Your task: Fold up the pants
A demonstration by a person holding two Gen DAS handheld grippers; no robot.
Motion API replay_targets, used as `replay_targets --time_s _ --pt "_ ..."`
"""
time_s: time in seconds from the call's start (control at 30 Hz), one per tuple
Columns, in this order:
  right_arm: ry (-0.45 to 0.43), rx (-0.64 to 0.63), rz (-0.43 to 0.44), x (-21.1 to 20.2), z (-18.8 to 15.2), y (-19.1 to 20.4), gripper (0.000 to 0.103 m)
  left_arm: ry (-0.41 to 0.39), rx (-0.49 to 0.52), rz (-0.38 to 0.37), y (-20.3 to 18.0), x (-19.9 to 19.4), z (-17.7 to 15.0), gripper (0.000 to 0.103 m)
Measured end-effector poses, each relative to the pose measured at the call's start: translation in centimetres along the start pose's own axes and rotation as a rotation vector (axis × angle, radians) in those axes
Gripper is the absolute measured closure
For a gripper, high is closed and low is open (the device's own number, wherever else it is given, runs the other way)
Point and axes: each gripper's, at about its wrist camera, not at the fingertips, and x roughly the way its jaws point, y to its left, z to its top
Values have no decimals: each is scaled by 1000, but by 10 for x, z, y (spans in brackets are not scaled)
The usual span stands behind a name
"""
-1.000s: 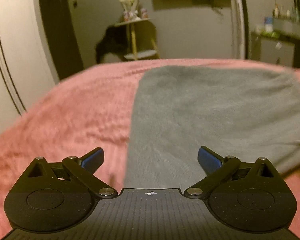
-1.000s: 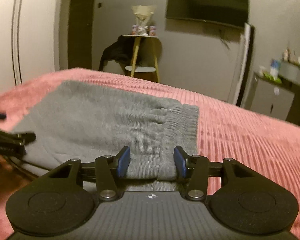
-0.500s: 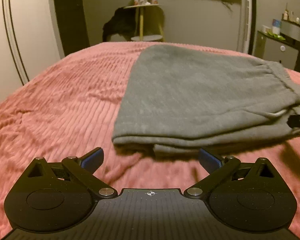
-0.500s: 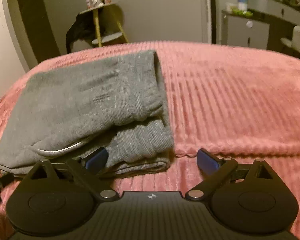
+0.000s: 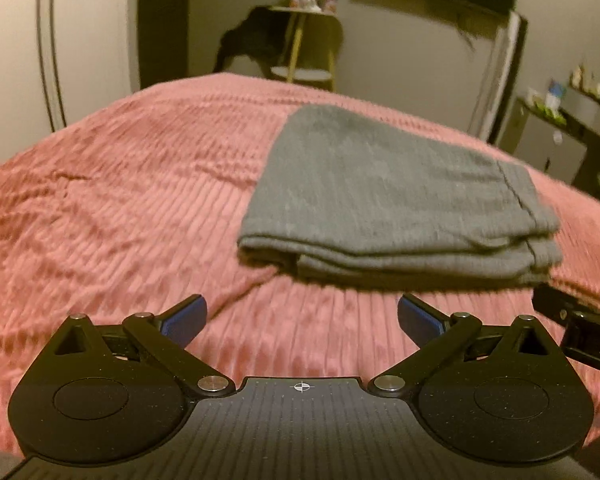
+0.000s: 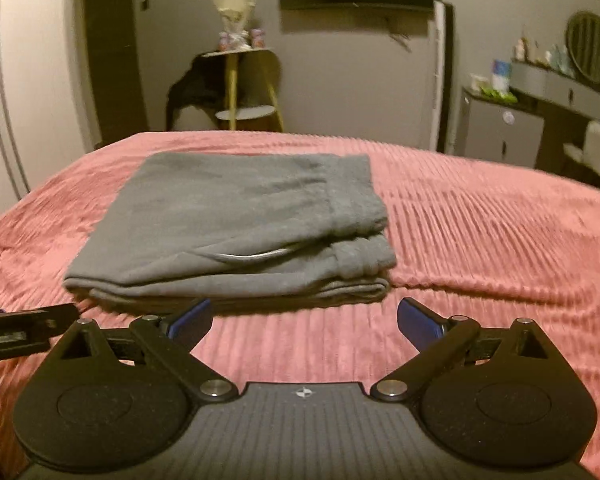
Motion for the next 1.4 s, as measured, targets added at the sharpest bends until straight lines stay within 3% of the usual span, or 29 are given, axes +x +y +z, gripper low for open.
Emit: replay_targets --time_s 0.17,0.63,1.4 --pt "-11 -56 -12 -6 0 12 4 5 55 6 -8 -2 -5 0" --pt "27 -48 -6 6 -2 9 4 60 80 -8 -12 14 -7 0" --pt "26 -29 -2 4 -2 5 4 44 79 -19 -13 11 -7 0"
